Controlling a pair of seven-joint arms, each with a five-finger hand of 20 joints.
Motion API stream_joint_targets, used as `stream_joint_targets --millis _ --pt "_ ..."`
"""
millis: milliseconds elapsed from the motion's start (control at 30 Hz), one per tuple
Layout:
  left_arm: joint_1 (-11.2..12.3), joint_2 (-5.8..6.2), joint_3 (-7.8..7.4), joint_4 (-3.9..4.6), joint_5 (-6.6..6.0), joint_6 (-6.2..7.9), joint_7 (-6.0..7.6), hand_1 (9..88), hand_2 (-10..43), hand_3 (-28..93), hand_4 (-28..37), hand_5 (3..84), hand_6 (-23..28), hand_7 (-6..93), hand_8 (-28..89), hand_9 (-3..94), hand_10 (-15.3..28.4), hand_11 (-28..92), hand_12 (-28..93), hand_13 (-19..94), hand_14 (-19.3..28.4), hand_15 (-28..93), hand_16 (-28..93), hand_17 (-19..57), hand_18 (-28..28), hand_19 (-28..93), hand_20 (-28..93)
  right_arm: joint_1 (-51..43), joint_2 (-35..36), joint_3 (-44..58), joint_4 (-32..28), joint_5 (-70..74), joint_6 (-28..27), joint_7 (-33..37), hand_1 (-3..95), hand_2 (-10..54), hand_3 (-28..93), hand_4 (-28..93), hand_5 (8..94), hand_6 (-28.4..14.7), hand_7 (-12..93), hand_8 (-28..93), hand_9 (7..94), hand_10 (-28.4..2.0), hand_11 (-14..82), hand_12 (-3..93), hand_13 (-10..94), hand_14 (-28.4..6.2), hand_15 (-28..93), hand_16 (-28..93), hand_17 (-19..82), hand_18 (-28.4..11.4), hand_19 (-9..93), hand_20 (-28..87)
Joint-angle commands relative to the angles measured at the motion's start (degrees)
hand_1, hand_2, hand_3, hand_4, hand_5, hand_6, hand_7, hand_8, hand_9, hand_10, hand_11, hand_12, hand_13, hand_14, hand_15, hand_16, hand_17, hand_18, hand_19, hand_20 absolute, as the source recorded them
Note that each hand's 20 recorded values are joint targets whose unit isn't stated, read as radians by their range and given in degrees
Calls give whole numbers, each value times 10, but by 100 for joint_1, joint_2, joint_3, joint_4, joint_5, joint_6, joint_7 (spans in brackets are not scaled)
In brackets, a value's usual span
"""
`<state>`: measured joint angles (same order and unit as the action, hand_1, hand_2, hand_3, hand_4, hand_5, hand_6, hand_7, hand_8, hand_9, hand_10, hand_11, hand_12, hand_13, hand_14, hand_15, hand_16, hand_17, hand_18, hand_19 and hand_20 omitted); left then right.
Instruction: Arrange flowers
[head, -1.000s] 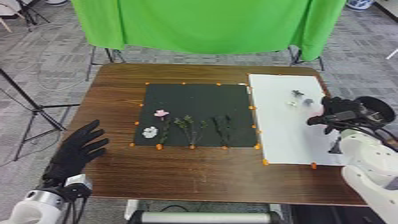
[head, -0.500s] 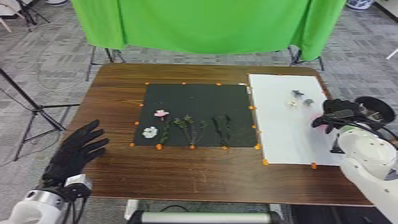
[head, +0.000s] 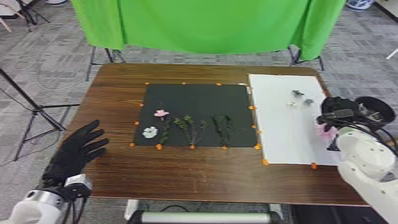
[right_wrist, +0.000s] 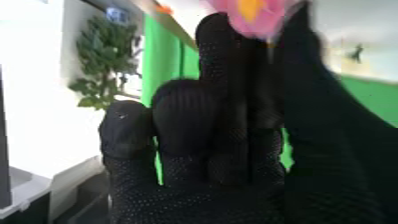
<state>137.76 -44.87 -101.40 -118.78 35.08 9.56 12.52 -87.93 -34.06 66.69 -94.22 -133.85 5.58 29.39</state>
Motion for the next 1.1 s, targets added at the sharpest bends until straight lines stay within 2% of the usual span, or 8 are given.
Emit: stream_joint_targets --millis 33,500,600,667,700,767,867,1100 --pt "55 -27 -26 -12 -3 17 -41 264 10 699 -240 265 29 210 -111 240 122 200 154 206 168 311 -4 -100 230 442 76 -75 80 42 12 -151 277 -148 468 -95 843 -281 719 35 474 12 903 -41 190 450 765 -46 706 314 378 -207 923 489" --pt "49 -36 -26 -20 1 27 -56 264 11 700 -239 266 29 209 -110 242 123 204 153 207 168 312 -5 -100 230 442 76 -509 92 482 -539 -29 535 -176 459 -95 862 -278 722 29 472 47 903 -40 209 467 767 -44 708 324 381 -206 931 486" --pt "43 -30 -24 -14 -2 22 -50 264 10 700 -239 266 29 209 -110 243 123 204 152 206 168 313 -4 -100 230 442 76 -768 14 898 -889 -125 -648 177 453 -95 864 -271 719 27 474 51 890 -48 205 467 755 -45 711 328 376 -206 931 487" --pt "63 -34 -43 -22 -2 21 -53 264 11 700 -239 266 29 209 -110 243 124 204 152 206 168 312 -5 -100 230 442 76 -1043 0 1225 -1084 -2 -1039 251 445 -95 859 -268 703 30 488 51 878 -49 192 462 745 -48 713 329 368 -204 926 489" --pt "73 -33 -52 -23 2 23 -53 265 11 700 -240 266 29 209 -110 243 123 204 152 206 168 313 -5 -100 230 442 76 -1207 -40 1498 -1259 261 -1519 265 419 -95 850 -267 661 26 499 45 850 -54 208 434 726 -50 718 325 354 -204 918 495" --pt "80 -33 -70 -24 -2 21 -53 264 11 700 -240 266 29 209 -110 242 122 205 152 206 169 313 -5 -100 230 442 76 -648 -191 1253 -958 389 -1925 262 287 -95 872 -233 539 -13 407 -116 653 -104 281 269 646 -74 749 309 313 -212 905 513" --pt "78 -35 -71 -23 1 14 -55 264 10 701 -238 265 29 209 -110 242 123 204 152 206 168 313 -5 -100 230 442 76 -806 -212 1462 -1046 572 -2212 222 223 -95 875 -223 419 -58 327 -127 503 -145 261 225 576 -97 764 293 279 -226 894 530" --pt "62 -42 -66 -21 11 2 -76 264 9 702 -239 265 29 210 -111 243 123 204 152 206 168 313 -5 -100 230 442 76 -791 -296 1515 -1024 732 -2601 137 201 -95 870 -217 332 -75 292 -110 416 -176 199 213 517 -115 773 275 262 -231 883 542"
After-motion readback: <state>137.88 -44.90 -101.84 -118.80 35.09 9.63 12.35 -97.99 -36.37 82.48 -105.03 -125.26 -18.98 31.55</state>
